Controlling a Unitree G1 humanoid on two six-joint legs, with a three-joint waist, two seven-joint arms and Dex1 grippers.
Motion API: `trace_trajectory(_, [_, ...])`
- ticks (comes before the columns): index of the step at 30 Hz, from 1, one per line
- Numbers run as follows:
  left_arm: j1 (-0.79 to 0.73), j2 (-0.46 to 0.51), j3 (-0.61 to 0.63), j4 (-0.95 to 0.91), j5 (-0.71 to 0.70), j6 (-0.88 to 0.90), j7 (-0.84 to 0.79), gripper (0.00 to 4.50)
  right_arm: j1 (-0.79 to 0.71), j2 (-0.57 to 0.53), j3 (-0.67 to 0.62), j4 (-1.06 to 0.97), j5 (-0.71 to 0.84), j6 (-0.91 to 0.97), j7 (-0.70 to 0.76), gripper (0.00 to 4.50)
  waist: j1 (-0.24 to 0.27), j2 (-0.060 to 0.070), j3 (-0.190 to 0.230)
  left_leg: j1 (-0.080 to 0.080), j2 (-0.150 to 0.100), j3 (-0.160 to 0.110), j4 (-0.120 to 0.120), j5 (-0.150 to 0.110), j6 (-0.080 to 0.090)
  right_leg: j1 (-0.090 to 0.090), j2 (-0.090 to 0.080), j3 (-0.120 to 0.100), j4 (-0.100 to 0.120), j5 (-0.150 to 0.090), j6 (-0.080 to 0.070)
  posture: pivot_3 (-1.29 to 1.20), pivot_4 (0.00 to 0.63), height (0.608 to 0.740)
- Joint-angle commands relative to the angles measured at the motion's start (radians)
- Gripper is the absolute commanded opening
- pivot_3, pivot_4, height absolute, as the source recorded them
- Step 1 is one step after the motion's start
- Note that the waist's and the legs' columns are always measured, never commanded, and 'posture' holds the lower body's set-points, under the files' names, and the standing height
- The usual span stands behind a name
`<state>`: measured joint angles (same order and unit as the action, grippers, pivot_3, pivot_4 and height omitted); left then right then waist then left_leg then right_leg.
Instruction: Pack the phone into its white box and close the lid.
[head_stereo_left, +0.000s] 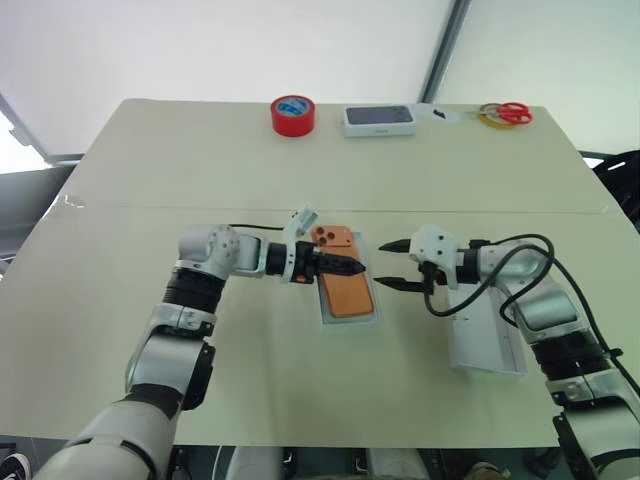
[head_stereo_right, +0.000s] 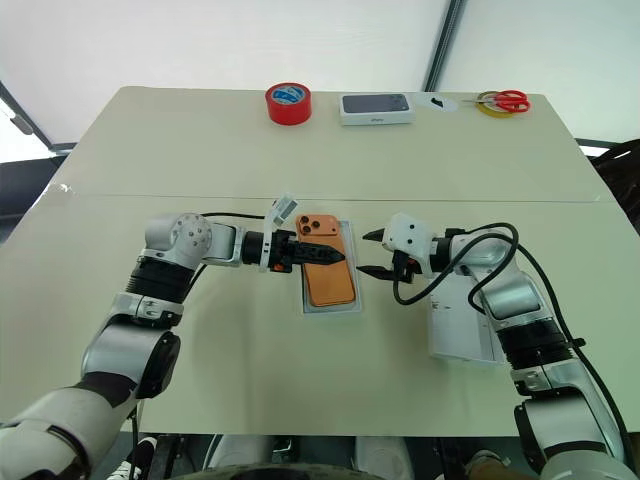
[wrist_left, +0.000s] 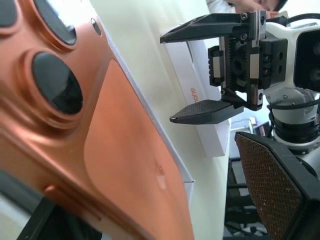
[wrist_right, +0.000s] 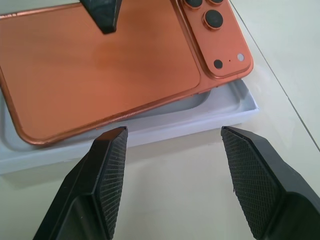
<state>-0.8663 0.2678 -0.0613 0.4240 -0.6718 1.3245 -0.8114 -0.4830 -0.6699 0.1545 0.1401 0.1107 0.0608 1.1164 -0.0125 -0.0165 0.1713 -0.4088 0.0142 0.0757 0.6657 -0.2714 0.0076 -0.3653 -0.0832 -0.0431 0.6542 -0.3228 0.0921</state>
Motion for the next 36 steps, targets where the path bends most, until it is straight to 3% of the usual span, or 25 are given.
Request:
trace_trajectory(1, [-0.019,-0.016,0.047,0.013,0.033,-0.012,0.081,3.8,-0.031,0.006,-0.008,-0.005,0.003,-0.018,-0.003,3.11,0.001,0.0,0.0,0.0,0.0,0.0,0.0,0.0,0.0,0.0,0.0,0.0,0.0,0.0,0.0,0.0,0.15,0.73])
trace_trajectory(8, [0.036,0.008,0.085,-0.211,-0.032,0.116,0.127,3.8,-0.043,0.007,-0.006,0.011,-0.001,-0.029,0.0,3.11,-0.002,0.0,0.0,0.0,0.0,0.0,0.0,0.0,0.0,-0.001,0.0,0.001,0.001,0.0,0.0,0.0,0.15,0.73])
trace_trajectory(16, [0.114,0.093,0.106,-0.292,-0.058,0.178,0.119,3.8,-0.052,0.015,-0.002,0.031,-0.007,-0.043,0.004,3.11,0.0,0.0,0.0,0.0,0.0,0.0,0.0,0.0,0.0,-0.001,0.0,0.001,0.001,0.0,0.0,0.0,0.15,0.73])
trace_trajectory(26, [0.157,0.129,0.124,-0.272,0.034,-0.04,0.16,3.8,-0.059,0.025,0.004,0.043,-0.011,-0.052,-0.001,3.11,0.002,0.0,0.0,0.0,0.0,0.0,0.0,0.0,0.0,-0.001,0.0,0.001,0.001,0.0,0.0,0.0,0.15,0.73])
trace_trajectory(30, [0.217,0.142,0.091,-0.373,0.047,-0.115,0.139,3.8,-0.066,0.027,0.003,0.046,-0.008,-0.051,-0.001,3.11,0.003,0.0,0.0,-0.001,0.0,0.0,0.0,0.0,0.0,-0.001,0.0,0.001,0.001,0.0,0.0,0.0,0.15,0.73])
trace_trajectory(33, [0.255,0.158,0.146,-0.396,0.044,-0.181,0.14,3.8,-0.077,0.027,-0.001,0.061,-0.009,-0.056,-0.008,3.11,0.0,0.0,0.0,0.0,0.0,0.0,0.0,0.0,0.0,-0.001,0.0,0.001,0.001,0.0,0.0,0.0,0.15,0.73])
trace_trajectory(36, [0.279,0.159,0.186,-0.364,0.083,-0.301,0.17,2.9,-0.088,0.029,-0.006,0.083,-0.013,-0.051,-0.024,2.2,0.0,0.0,0.0,0.0,0.001,0.0,0.0,0.0,0.0,-0.001,0.0,0.001,0.001,0.0,0.0,0.0,0.15,0.73])
